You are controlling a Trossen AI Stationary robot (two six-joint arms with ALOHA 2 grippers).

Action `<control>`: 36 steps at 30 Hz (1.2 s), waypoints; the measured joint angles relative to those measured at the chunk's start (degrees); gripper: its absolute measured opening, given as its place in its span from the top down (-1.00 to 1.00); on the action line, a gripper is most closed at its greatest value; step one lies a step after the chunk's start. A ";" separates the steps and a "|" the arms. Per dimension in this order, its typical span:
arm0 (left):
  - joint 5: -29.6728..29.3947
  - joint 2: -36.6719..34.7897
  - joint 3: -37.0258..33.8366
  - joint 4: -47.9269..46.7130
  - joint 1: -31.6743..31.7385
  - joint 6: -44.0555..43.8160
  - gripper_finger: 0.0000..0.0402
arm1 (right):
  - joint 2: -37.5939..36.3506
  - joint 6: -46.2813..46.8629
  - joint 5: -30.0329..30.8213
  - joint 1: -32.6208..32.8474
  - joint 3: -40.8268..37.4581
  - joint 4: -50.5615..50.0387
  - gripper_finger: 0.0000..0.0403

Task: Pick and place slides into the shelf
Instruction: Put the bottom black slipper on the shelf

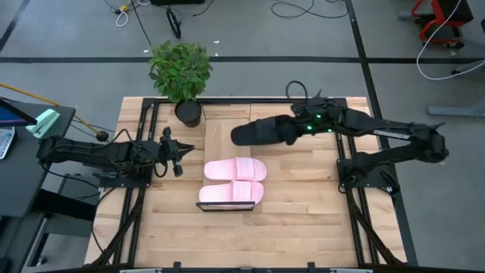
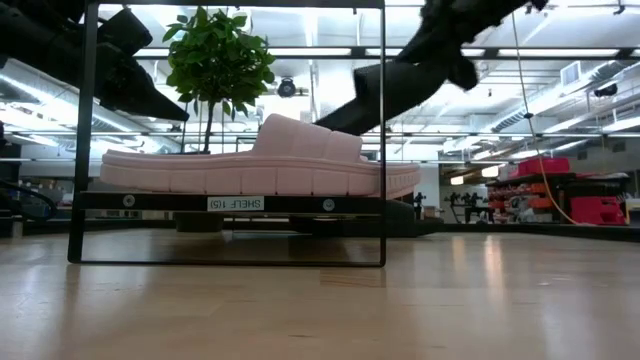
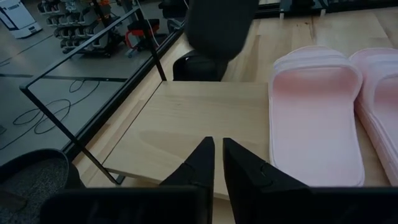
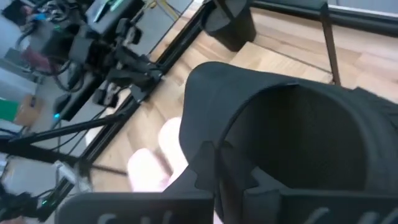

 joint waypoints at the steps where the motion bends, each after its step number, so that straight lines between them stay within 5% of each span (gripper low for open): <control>1: 0.00 0.02 0.00 0.00 0.00 0.00 0.80 | 1.23 -0.78 -1.04 -0.55 0.00 1.42 0.98; 9: 0.02 0.02 0.00 -0.02 0.00 0.00 0.84 | 9.28 -2.19 -9.67 -4.40 -2.89 21.31 0.98; 21: 0.00 0.00 0.00 -0.03 -0.02 0.81 0.80 | 16.82 10.27 -13.65 -9.05 -22.02 57.11 0.98; 36: -0.02 0.01 0.00 0.09 -0.01 0.98 0.85 | 30.24 18.53 -15.28 -9.17 -24.39 78.65 0.98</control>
